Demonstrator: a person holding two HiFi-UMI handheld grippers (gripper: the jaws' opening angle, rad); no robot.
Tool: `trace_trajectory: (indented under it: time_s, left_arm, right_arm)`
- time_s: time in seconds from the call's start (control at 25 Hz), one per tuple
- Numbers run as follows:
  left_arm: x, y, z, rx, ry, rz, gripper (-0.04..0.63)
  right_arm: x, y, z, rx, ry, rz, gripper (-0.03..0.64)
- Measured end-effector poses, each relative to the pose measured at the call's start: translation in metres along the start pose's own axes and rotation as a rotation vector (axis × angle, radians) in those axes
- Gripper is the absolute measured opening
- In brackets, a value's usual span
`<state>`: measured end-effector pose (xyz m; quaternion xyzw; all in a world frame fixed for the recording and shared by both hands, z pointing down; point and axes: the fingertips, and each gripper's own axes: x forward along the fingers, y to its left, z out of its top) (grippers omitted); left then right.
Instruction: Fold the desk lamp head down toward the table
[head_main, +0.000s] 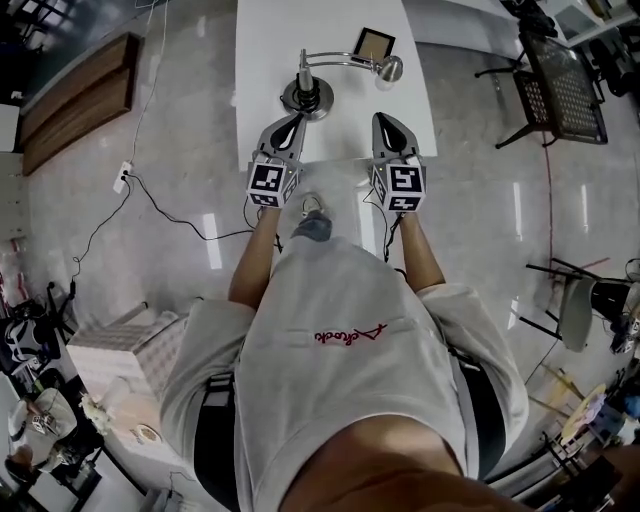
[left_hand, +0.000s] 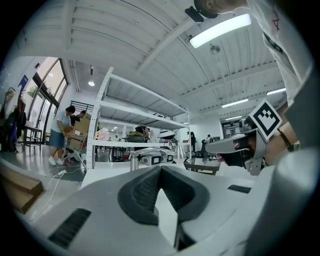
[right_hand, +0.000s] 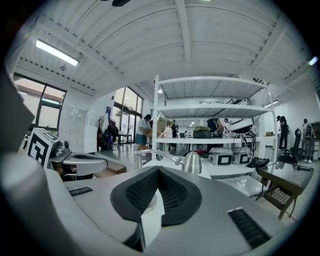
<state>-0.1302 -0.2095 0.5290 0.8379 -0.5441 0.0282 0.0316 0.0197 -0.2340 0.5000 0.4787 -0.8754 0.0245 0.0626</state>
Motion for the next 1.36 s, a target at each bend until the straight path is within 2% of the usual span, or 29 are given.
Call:
trace_trajectory:
  time_s: [0.56,1.36]
  left_arm:
    - [-0.059,-0.07,-0.012,0.008,-0.004,0.004,0.028]
    - [-0.086,-0.089,-0.009,0.01,-0.014,0.012,0.028]
  right_arm:
    - [-0.074,0.03,-0.005,-0.032,-0.026,0.022,0.008]
    - [-0.113,0.035,-0.005,-0.013,-0.043,-0.008,0.008]
